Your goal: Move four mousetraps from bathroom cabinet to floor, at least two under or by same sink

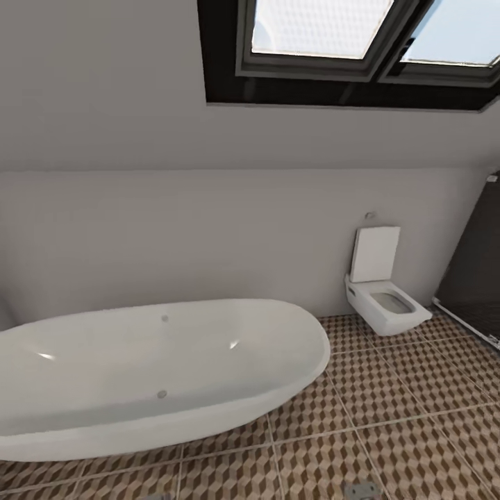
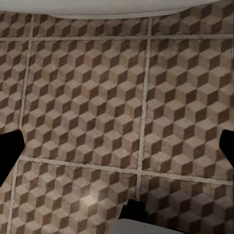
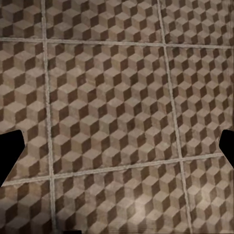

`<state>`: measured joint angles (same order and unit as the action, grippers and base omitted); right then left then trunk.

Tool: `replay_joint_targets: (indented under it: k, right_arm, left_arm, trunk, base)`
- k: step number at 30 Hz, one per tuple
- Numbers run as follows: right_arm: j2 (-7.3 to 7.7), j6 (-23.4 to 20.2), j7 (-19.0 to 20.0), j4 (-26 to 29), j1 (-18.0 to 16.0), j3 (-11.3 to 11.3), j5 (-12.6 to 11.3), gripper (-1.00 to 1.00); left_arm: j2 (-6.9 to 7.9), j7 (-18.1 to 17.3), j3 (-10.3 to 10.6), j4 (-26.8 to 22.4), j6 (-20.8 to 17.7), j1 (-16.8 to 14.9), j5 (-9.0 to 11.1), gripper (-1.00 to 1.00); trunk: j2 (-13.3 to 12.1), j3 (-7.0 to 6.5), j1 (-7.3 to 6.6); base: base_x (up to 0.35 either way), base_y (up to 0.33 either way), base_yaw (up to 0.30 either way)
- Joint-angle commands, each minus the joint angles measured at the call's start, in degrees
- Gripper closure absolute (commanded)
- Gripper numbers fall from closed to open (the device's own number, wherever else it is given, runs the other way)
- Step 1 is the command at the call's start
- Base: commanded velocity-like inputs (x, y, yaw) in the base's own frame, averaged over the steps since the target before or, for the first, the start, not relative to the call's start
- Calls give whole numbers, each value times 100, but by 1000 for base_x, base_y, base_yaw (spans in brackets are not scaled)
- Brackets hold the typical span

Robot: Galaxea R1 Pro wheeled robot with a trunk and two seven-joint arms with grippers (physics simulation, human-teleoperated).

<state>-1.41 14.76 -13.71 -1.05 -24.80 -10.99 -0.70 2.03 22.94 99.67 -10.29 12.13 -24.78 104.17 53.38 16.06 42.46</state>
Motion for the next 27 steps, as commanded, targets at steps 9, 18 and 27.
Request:
replay_joint_targets:
  k: [9,18,27]
  right_arm:
    - [0,0,0,0,1,1,0,-100]
    - [0,0,0,-5,-1,1,0,-100]
    - [0,0,0,-4,-1,1,0,-100]
  left_arm:
    - [0,0,0,-36,0,0,-2,-100]
    - [0,0,0,-45,3,0,-2,-100]
    - [18,0,0,-4,8,0,2,-100]
  trunk:
    - [0,0,0]
    - [0,0,0]
    - [0,-5,0]
  base:
    - [0,0,-285]
    - [0,0,-285]
    - [0,0,-285]
